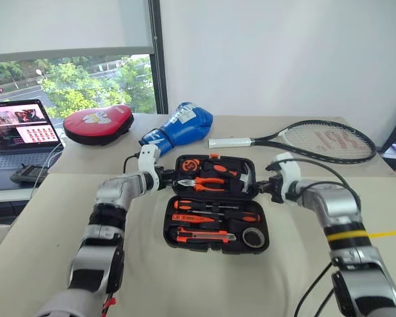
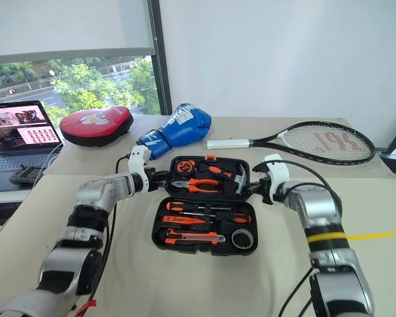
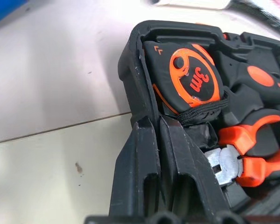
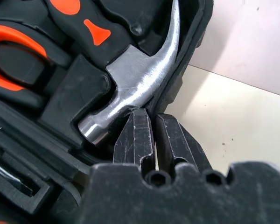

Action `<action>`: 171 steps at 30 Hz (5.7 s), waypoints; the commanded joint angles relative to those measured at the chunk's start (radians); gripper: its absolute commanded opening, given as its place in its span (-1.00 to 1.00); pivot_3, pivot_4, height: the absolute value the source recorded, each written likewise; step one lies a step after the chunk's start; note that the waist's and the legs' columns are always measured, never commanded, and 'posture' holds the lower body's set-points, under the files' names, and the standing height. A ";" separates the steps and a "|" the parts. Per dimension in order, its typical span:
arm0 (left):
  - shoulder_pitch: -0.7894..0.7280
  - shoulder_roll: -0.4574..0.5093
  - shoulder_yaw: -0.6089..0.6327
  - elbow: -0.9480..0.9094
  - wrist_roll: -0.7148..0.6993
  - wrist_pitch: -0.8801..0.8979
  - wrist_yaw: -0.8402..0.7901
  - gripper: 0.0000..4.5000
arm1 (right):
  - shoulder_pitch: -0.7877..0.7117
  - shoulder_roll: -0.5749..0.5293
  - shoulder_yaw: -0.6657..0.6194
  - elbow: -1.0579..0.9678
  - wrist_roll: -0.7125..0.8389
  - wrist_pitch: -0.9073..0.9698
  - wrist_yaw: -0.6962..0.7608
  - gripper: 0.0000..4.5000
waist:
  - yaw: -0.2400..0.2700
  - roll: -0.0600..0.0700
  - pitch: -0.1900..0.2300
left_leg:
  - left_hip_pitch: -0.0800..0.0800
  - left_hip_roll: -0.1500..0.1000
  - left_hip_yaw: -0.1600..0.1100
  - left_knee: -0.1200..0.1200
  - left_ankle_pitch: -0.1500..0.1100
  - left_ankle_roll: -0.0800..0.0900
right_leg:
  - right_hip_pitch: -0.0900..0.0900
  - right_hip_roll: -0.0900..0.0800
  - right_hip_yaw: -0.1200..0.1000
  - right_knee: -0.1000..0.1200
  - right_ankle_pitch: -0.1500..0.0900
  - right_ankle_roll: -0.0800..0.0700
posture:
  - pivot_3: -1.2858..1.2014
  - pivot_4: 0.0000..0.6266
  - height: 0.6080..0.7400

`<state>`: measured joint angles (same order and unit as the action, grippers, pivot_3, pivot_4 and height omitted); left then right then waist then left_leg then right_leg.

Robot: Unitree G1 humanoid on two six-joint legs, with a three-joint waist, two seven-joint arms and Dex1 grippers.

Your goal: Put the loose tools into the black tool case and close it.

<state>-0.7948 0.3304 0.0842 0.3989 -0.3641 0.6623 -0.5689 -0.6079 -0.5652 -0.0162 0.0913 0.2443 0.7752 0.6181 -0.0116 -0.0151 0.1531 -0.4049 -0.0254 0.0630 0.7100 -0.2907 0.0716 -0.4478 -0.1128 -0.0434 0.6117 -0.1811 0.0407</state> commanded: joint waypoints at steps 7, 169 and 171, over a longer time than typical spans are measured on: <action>0.325 0.120 -0.139 -0.507 0.114 -0.486 -0.225 -0.98 | 0.323 0.035 -0.032 -0.542 -0.080 -0.187 -0.150 -1.00 | 0.006 0.000 0.000 | -0.006 0.000 0.005 0.001 0.000 0.000 | -0.007 0.000 -0.003 -0.001 0.000 0.000 | 0.03 -0.52 1.00; 0.244 0.269 -0.411 -0.378 0.099 -0.230 -0.676 0.91 | 0.273 0.304 0.030 -0.793 0.295 0.758 -0.484 -0.21 | 0.020 -0.005 0.007 | 0.015 0.005 0.001 0.002 -0.002 0.015 | 0.015 0.000 -0.002 -0.002 0.001 -0.008 | 0.03 -0.52 1.00; 0.244 0.269 -0.412 -0.377 0.100 -0.231 -0.675 0.91 | 0.273 0.302 0.035 -0.793 0.289 0.756 -0.480 -0.44 | 0.020 -0.005 0.007 | 0.015 0.005 0.001 0.002 -0.002 0.015 | 0.015 0.000 -0.002 -0.002 0.001 -0.008 | 0.03 -0.52 1.00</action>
<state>-0.5751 0.5858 -0.2950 -0.0076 -0.2987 0.3890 -1.2458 -0.3266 -0.2650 0.0201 -0.6860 0.5388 1.5513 0.1311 0.0082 -0.0199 0.1597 -0.3895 -0.0203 0.0637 0.7123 -0.2930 0.0864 -0.4326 -0.1126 -0.0452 0.6094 -0.1798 0.0324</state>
